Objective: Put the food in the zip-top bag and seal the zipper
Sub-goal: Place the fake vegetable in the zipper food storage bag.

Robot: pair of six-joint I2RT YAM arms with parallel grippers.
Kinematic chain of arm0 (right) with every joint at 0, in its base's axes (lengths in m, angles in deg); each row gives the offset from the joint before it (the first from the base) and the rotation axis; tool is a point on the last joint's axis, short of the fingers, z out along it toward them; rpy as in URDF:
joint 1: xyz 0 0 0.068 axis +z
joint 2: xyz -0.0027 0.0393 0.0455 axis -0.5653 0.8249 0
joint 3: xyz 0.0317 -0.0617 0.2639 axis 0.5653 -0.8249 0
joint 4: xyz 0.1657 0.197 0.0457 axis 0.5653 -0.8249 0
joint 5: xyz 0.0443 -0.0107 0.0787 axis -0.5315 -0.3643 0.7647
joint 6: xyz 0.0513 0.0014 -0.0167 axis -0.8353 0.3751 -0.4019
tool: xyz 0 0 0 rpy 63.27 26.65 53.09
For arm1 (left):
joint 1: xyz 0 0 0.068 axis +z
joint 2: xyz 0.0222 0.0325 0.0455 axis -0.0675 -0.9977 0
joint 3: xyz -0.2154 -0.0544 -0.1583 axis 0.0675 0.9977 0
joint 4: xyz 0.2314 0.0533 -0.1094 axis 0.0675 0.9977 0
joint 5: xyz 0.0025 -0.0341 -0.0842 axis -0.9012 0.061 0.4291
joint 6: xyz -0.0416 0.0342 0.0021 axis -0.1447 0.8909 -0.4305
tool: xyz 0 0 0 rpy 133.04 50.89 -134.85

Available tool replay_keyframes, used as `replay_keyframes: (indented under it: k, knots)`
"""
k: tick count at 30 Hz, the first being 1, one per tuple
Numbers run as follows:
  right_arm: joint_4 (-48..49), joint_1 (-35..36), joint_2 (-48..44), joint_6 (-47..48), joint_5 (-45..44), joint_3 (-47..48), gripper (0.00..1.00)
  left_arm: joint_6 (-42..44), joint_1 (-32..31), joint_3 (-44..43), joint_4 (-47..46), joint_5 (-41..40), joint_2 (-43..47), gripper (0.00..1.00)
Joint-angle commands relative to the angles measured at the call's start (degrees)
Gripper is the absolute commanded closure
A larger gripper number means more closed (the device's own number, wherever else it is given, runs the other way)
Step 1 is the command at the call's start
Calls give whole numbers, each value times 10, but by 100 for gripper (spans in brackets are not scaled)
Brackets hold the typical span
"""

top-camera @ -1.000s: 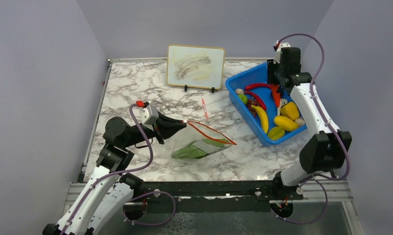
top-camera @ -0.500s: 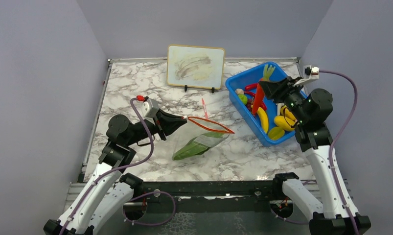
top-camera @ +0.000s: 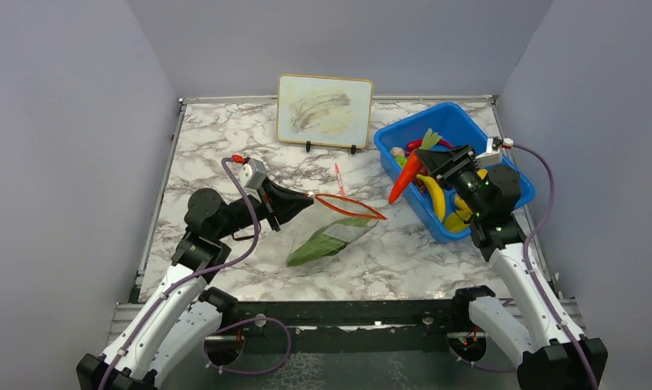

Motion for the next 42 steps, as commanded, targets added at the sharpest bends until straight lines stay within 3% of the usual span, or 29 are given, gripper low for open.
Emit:
replay_keyframes:
  k: [1, 4, 11, 23, 31, 42]
  knots:
    - [46, 73, 9, -48, -70, 2, 82, -13, -3, 2, -38, -11, -2, 100]
    - [64, 143, 20, -55, -130, -4, 82, -12, -3, 5, -39, -11, 2, 100]
    - [113, 224, 62, -65, -195, -11, 82, -16, -3, 33, -38, -17, 34, 100]
    - [98, 277, 74, -53, -247, 17, 82, -36, -3, 53, -64, -28, 50, 100]
    - [173, 311, 43, -52, -220, -66, 82, -79, -3, 63, -64, -17, 76, 100]
    - [137, 370, 39, -65, -259, -61, 78, -57, -4, 59, -80, -49, 63, 100]
